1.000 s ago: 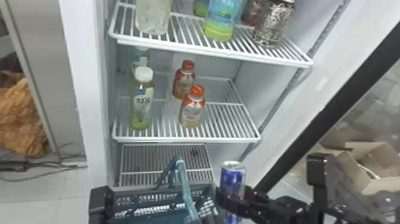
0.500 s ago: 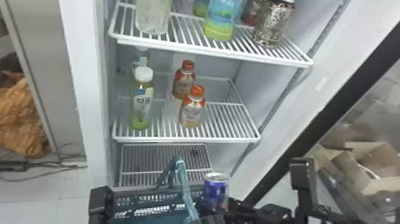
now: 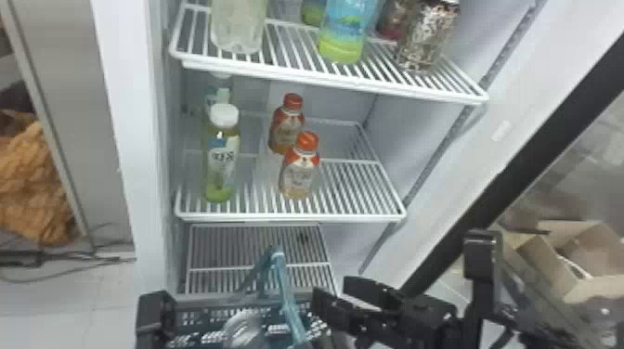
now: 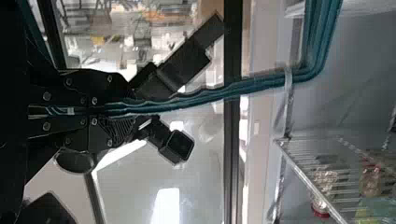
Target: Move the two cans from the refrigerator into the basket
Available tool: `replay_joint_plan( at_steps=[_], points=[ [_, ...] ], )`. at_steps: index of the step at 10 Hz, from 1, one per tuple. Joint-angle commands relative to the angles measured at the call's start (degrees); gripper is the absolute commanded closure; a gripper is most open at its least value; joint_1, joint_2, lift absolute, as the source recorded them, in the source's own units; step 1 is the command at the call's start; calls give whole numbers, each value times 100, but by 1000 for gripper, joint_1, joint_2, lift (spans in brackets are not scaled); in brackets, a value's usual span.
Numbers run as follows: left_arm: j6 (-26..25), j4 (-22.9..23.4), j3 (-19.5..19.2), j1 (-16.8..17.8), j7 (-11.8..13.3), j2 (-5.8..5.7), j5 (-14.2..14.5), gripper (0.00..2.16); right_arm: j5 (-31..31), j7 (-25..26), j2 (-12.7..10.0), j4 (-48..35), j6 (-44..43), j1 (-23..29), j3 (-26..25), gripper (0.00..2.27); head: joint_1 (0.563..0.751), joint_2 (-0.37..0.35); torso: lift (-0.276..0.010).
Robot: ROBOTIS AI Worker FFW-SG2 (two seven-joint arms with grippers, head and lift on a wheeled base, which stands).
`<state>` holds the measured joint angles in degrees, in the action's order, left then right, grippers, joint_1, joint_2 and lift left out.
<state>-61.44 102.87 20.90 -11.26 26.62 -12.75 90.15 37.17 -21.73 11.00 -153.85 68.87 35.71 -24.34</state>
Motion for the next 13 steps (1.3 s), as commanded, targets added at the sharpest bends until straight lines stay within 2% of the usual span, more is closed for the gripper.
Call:
replay_joint_plan(
  at_steps=[1, 4, 5, 10, 13],
  points=[
    [-1, -1, 1, 1, 1, 1, 11, 1210, -175, -51, -28, 64, -559, 0, 0, 472, 695, -350, -266],
    [-1, -1, -11, 1, 1, 1, 11, 1208, -643, -77, -89, 64, -1796, 42, 11, 472, 695, -350, -266],
    [-1, -1, -11, -13, 1, 1, 0, 1210, -666, -77, -116, 149, -2528, 113, 69, 475, 695, -350, -266],
    [-1, -1, -22, 1, 1, 27, 0, 1210, -689, -69, -212, 824, -4581, 28, 320, 461, 695, -350, -266],
    [-1, -1, -22, 1, 1, 36, -12, 1210, -906, 344, -371, 1302, -5846, 99, 331, 469, 695, -350, -266]
  ],
)
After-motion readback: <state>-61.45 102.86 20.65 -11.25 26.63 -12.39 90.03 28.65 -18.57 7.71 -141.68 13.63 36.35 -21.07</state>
